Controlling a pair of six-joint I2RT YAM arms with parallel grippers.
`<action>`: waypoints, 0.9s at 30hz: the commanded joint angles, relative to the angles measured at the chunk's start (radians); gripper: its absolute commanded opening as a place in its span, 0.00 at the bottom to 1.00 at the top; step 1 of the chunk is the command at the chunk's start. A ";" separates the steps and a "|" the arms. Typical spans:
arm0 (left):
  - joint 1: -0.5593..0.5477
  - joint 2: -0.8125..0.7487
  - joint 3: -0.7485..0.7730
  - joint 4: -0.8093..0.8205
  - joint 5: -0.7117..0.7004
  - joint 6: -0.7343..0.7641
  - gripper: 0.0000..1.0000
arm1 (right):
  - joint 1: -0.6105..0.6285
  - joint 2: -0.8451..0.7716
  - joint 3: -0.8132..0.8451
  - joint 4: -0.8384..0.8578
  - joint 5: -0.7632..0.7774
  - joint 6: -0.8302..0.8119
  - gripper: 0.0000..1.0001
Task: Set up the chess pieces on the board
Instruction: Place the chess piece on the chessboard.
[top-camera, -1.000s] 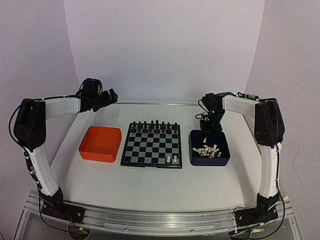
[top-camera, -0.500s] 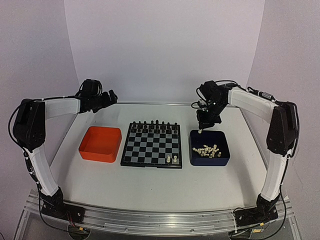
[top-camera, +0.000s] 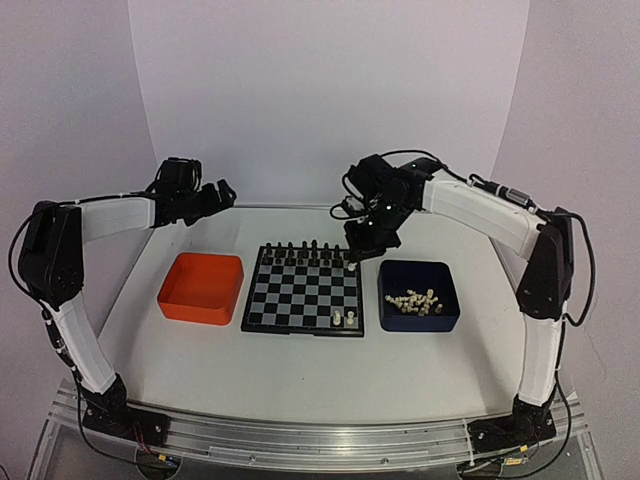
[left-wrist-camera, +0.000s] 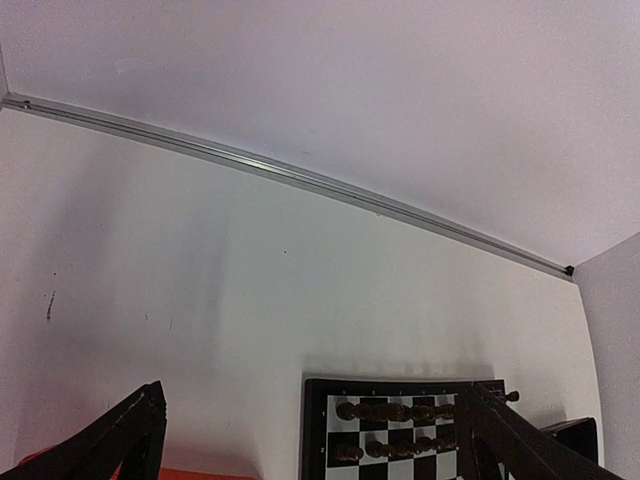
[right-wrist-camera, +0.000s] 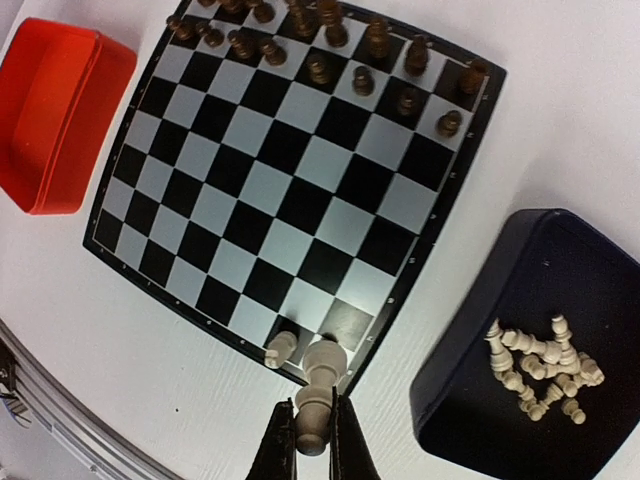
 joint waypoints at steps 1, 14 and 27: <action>0.001 -0.084 -0.019 -0.016 0.014 0.029 1.00 | 0.049 0.084 0.078 -0.039 -0.037 0.008 0.00; 0.001 -0.162 -0.090 -0.039 0.006 0.039 1.00 | 0.144 0.241 0.186 -0.074 -0.067 -0.029 0.00; 0.001 -0.206 -0.137 -0.046 -0.009 0.039 1.00 | 0.181 0.320 0.215 -0.104 -0.013 -0.021 0.00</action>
